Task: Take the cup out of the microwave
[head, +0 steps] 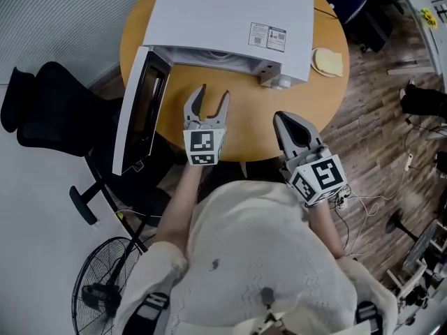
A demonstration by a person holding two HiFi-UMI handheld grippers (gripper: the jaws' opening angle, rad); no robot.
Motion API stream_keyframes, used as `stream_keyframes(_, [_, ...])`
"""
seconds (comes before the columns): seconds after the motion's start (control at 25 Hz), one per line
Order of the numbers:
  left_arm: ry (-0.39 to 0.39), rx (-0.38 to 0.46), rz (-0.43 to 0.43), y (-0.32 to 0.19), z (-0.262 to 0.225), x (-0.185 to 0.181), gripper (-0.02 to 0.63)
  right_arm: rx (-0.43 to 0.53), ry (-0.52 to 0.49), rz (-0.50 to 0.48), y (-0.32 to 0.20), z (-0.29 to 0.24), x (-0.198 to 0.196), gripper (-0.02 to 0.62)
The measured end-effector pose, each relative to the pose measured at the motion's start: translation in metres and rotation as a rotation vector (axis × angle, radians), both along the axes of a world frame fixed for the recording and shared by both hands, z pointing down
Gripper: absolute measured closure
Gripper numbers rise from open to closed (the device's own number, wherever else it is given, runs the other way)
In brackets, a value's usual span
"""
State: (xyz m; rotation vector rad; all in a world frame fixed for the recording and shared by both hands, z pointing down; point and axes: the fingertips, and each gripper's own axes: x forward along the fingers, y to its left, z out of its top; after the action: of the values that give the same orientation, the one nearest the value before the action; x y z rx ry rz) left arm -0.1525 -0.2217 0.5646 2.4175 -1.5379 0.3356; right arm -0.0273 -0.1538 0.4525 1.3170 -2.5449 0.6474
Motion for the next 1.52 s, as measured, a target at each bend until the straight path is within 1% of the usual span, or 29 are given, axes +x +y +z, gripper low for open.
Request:
stream_keyframes(0.32, [-0.023, -0.045, 0.007, -0.017, 0.024, 0.007, 0.334, -0.012, 0.003, 0.024, -0.009, 0.005, 0.008, 0.588])
stream_keyframes(0.68, [-0.028, -0.084, -0.023, -0.043, 0.048, 0.011, 0.324, -0.04, 0.014, 0.049, -0.015, 0.013, 0.02, 0.588])
stream_keyframes(0.88, [-0.04, -0.102, -0.023, -0.059, 0.06, 0.016, 0.313, -0.048, 0.016, 0.047, -0.024, 0.016, 0.021, 0.588])
stream_keyframes(1.24, [-0.026, -0.135, -0.058, -0.086, 0.077, 0.019, 0.284, -0.086, 0.011, 0.021, -0.042, 0.029, 0.019, 0.588])
stream_keyframes(1.52, [-0.038, -0.137, -0.084, -0.107, 0.088, 0.02, 0.268, -0.118, 0.005, 0.02, -0.055, 0.041, 0.022, 0.588])
